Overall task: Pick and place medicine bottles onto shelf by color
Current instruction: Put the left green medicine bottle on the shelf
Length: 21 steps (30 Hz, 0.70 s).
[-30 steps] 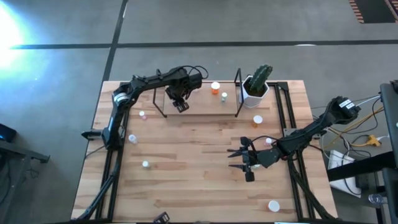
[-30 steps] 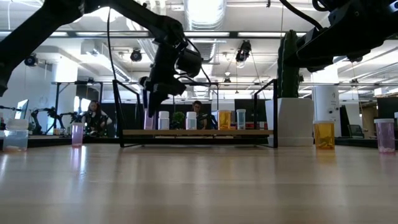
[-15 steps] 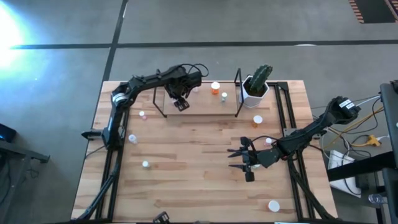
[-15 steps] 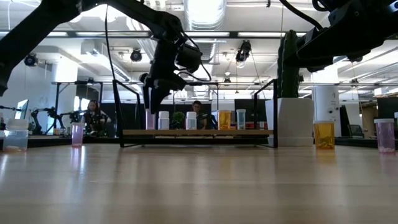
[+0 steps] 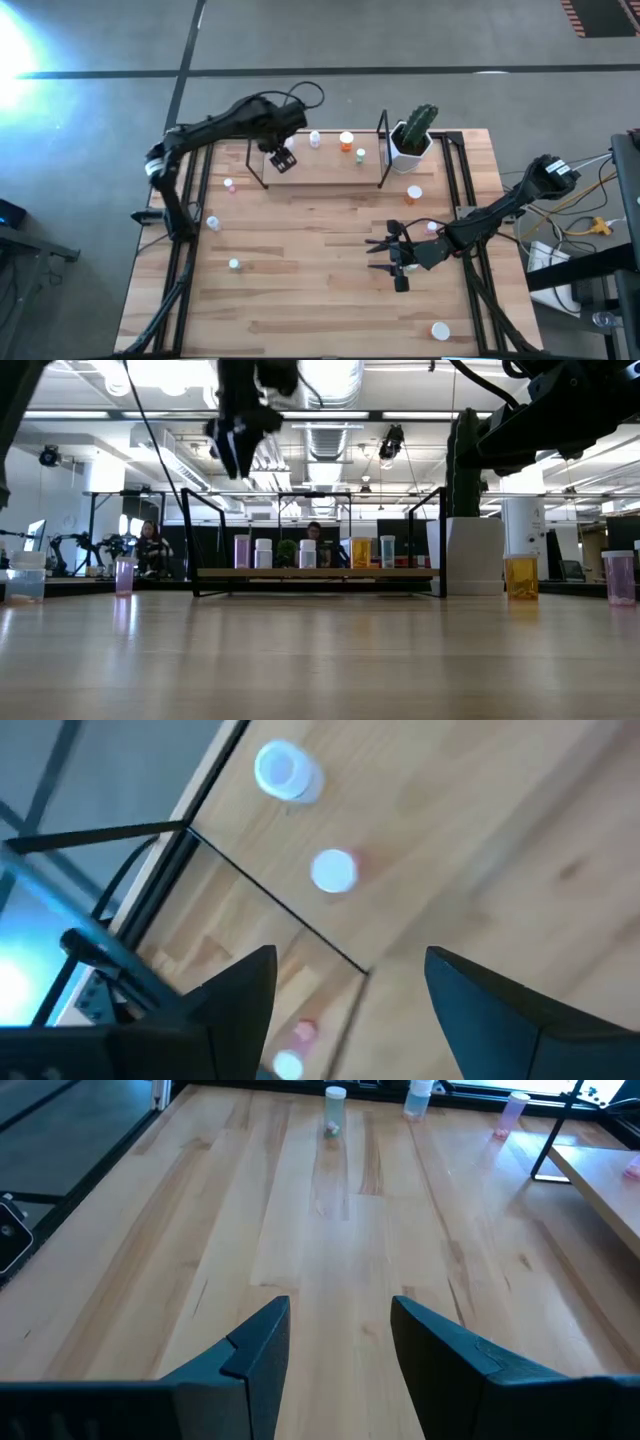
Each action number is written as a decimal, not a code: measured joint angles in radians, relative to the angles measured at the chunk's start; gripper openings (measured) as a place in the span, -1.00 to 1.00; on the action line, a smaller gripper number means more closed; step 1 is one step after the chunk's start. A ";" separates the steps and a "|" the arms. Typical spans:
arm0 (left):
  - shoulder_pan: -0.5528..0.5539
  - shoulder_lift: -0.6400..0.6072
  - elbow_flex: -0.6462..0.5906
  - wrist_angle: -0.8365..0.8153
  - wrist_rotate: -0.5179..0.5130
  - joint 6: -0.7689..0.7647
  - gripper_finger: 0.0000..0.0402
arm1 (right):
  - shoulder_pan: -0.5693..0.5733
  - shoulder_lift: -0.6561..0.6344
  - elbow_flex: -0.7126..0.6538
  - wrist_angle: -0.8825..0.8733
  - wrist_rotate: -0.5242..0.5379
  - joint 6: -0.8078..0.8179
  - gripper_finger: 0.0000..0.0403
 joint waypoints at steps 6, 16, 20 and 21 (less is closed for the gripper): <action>-0.210 -0.147 -0.050 0.059 -0.003 -0.074 0.19 | 0.000 0.000 0.000 0.000 0.000 0.018 -0.17; -0.758 -0.352 -0.428 0.301 -0.083 -0.369 0.19 | 0.000 0.000 -0.001 0.004 0.000 0.018 -0.17; -0.921 -0.378 -0.580 0.283 -0.072 -0.645 0.19 | 0.000 0.000 -0.001 0.008 0.000 0.013 -0.17; -0.952 -0.385 -0.616 0.282 -0.048 -0.716 0.19 | 0.000 0.000 -0.002 0.009 0.000 0.013 -0.17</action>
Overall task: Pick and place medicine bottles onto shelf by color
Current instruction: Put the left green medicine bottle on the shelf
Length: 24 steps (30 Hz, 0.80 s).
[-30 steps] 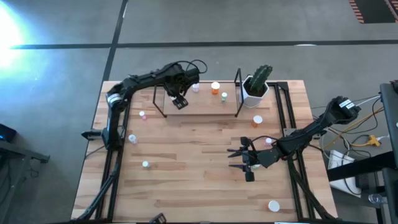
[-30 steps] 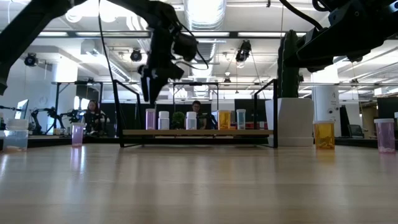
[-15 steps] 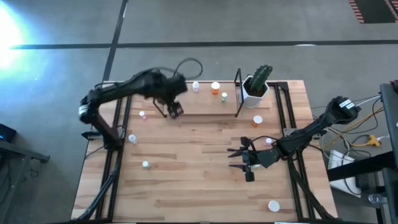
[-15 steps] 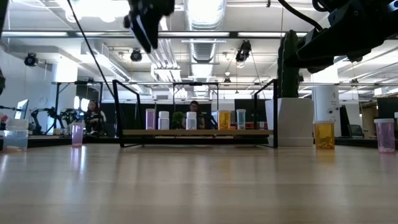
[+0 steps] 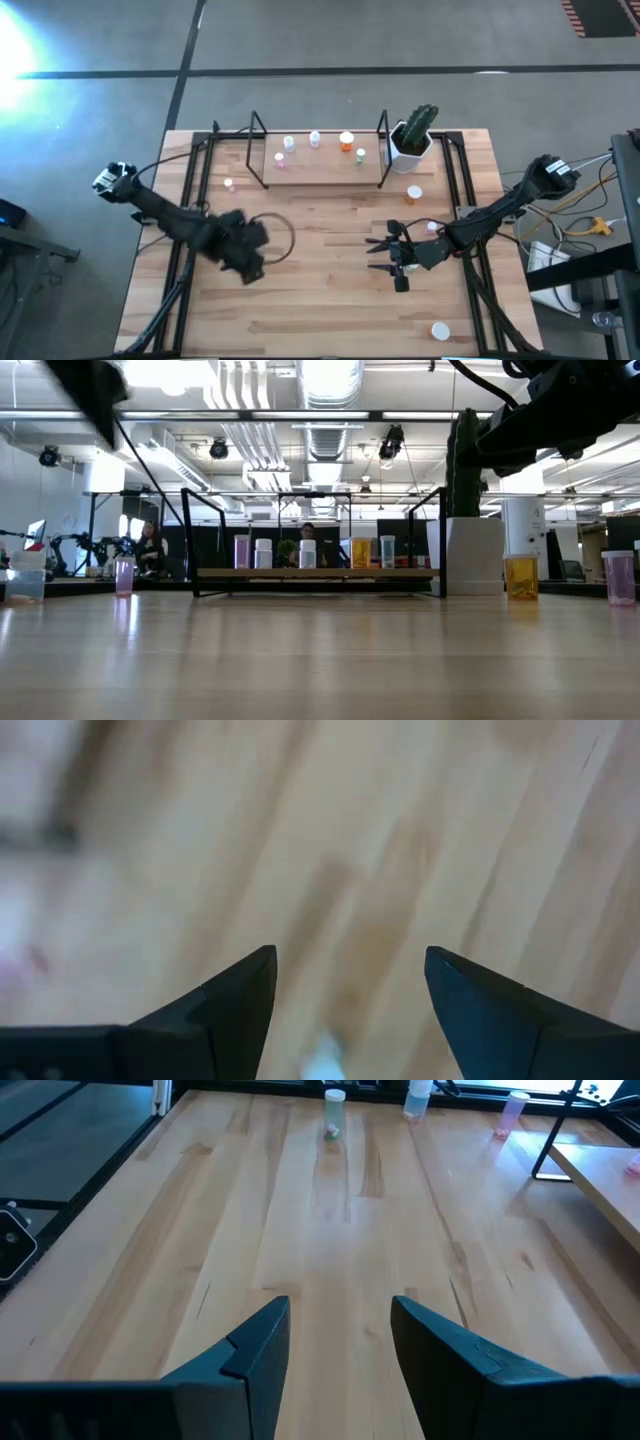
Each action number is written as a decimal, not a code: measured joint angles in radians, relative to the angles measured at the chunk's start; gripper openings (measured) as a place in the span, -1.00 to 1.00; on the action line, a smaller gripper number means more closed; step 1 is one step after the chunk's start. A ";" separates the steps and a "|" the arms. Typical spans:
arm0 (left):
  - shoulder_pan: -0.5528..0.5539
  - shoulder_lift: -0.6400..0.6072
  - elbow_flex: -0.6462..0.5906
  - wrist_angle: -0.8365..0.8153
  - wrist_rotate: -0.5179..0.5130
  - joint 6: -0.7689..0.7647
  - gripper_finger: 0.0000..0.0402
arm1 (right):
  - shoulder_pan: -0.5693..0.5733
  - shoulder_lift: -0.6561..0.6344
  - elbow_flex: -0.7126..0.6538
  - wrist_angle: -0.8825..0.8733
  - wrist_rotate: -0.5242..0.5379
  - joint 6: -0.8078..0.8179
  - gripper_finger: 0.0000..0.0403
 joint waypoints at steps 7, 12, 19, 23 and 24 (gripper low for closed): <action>-0.116 -0.048 -0.200 -0.020 0.167 -0.470 0.18 | 0.000 0.000 0.000 0.003 0.000 -0.004 -0.17; -0.122 -0.081 -0.324 0.024 0.225 -0.601 0.18 | 0.000 0.000 0.000 0.002 0.000 -0.005 -0.17; -0.118 -0.105 -0.419 0.158 0.225 -0.600 0.18 | 0.000 0.000 0.000 0.002 0.000 -0.007 -0.17; -0.118 -0.088 -0.438 0.160 0.225 -0.585 0.18 | 0.000 0.000 0.000 0.003 0.000 -0.007 -0.17; -0.118 -0.083 -0.437 0.166 0.224 -0.573 0.17 | 0.000 0.000 0.000 0.003 0.000 -0.007 -0.17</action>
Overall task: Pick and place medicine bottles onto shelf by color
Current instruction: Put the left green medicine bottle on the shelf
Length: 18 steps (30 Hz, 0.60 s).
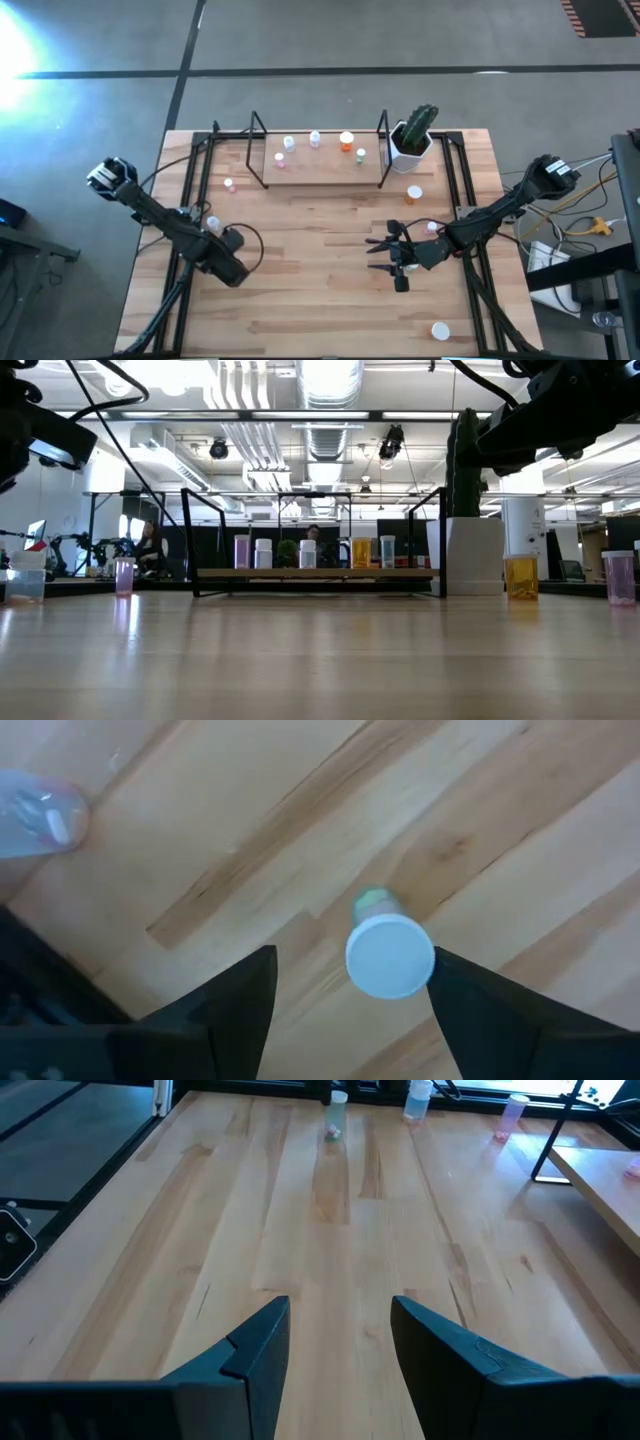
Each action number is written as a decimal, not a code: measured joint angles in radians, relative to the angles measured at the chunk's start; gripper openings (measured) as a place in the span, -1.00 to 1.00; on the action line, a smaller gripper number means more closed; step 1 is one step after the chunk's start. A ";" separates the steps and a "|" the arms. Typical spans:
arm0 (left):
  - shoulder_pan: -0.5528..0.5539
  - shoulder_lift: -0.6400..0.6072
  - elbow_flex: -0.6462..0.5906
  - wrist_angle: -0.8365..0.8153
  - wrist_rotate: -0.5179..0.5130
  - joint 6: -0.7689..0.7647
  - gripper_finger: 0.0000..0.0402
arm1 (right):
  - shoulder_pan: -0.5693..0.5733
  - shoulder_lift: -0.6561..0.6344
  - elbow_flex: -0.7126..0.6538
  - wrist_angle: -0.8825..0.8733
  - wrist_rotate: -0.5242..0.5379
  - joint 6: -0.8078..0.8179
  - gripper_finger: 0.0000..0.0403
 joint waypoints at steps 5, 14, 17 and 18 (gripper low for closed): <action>0.000 0.012 0.003 0.003 -0.004 0.025 0.02 | 0.000 0.000 0.000 0.002 0.000 0.000 -0.17; 0.000 0.011 0.012 0.004 -0.009 0.071 -0.39 | 0.000 0.000 0.000 0.003 0.000 -0.008 -0.17; 0.001 0.011 0.026 0.003 -0.014 0.083 -0.49 | 0.000 0.000 0.000 0.003 0.001 -0.008 -0.17; 0.004 0.014 0.035 0.003 -0.022 0.087 -0.51 | 0.000 0.000 0.000 0.003 0.001 -0.008 -0.17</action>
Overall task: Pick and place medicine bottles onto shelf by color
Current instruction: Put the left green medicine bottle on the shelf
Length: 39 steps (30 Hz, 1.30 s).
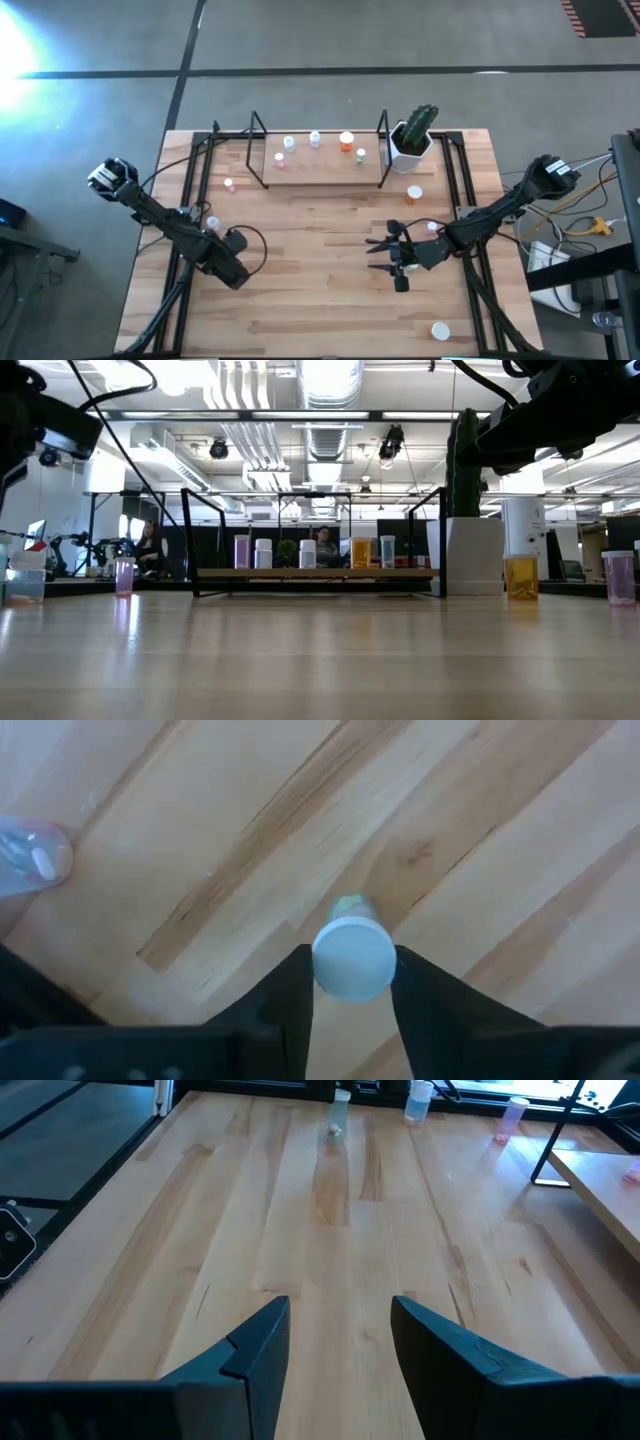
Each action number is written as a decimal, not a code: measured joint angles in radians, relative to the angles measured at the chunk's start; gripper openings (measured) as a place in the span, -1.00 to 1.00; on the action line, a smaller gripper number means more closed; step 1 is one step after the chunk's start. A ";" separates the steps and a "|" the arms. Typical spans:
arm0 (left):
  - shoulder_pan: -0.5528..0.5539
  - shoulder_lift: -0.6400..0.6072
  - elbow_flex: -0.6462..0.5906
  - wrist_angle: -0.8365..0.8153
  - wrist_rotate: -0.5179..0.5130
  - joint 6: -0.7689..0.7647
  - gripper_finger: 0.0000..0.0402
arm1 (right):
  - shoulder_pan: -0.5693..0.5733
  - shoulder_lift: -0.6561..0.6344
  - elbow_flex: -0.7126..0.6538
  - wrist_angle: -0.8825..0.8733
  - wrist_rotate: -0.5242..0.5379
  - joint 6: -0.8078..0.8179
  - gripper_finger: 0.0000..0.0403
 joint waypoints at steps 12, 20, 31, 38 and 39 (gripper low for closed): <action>0.224 0.267 0.332 0.023 -0.053 0.518 -0.54 | 0.000 0.000 0.000 0.046 0.000 -0.034 -0.17; 0.460 0.530 0.749 -0.056 -0.058 1.077 -0.54 | 0.000 0.000 0.000 0.037 0.000 -0.028 -0.17; 0.832 0.719 1.103 -0.184 -0.071 1.351 -0.54 | 0.000 0.000 -0.012 -0.008 -0.001 0.041 -0.17; 1.018 0.732 1.088 -0.178 -0.069 1.347 -0.52 | 0.000 0.000 -0.015 -0.030 -0.001 0.066 -0.17; 1.032 0.732 1.079 -0.171 -0.068 1.347 -0.51 | 0.000 0.000 -0.015 -0.030 -0.001 0.066 -0.17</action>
